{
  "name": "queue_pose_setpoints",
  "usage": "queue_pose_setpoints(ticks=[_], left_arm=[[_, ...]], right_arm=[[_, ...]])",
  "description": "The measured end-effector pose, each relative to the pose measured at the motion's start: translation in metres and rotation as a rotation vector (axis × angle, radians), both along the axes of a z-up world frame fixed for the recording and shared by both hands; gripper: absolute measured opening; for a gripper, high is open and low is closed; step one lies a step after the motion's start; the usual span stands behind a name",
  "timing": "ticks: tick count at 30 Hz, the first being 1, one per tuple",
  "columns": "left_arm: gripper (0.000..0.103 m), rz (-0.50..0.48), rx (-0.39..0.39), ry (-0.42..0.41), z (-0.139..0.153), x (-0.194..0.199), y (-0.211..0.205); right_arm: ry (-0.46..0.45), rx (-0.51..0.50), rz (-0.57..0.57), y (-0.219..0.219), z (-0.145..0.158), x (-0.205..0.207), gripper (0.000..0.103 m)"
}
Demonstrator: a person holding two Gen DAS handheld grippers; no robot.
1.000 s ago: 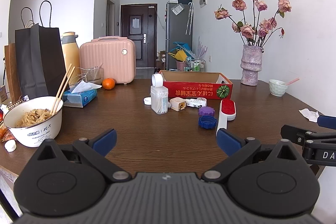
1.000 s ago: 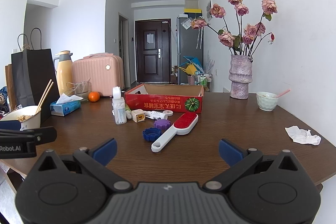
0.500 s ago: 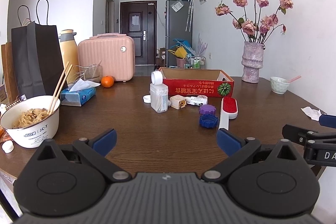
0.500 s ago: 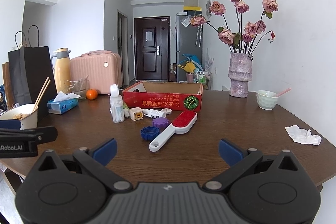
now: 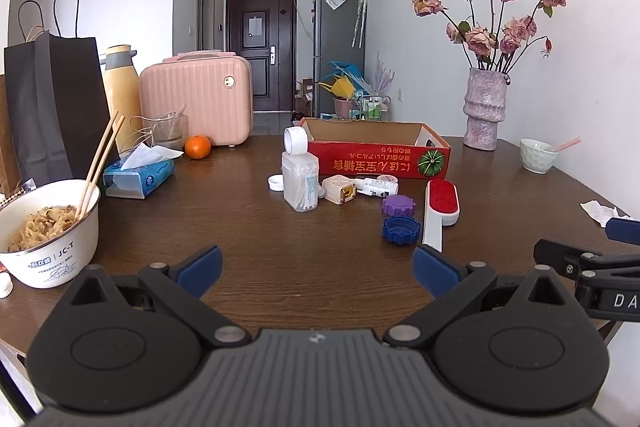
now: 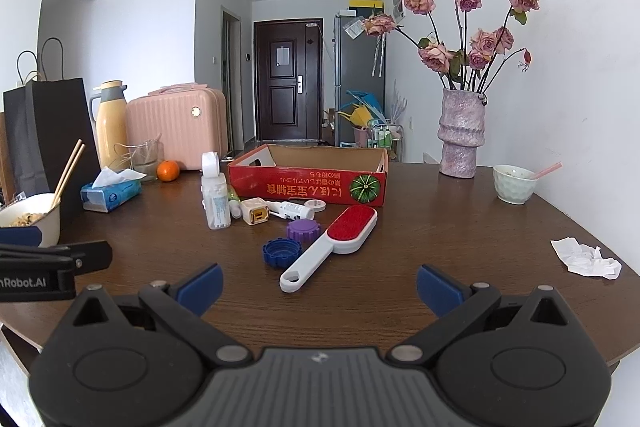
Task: Organize rigid objects
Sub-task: 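Reach the right gripper to the red-and-white lint brush and grasp its handle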
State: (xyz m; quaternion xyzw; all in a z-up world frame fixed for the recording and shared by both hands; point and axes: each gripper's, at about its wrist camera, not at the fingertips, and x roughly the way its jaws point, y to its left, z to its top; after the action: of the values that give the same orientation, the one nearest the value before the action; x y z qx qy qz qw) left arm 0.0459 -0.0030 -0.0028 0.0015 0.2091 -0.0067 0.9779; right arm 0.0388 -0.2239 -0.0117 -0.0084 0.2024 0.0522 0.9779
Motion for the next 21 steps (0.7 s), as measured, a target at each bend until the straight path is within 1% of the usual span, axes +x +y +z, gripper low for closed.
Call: queue_pose_setpoints(ticks=[21], left_arm=[[0.103,0.0,-0.003,0.075,-0.008,0.061,0.0]], right_arm=[[0.078,-0.013,0.003,0.006,-0.01,0.06,0.103]])
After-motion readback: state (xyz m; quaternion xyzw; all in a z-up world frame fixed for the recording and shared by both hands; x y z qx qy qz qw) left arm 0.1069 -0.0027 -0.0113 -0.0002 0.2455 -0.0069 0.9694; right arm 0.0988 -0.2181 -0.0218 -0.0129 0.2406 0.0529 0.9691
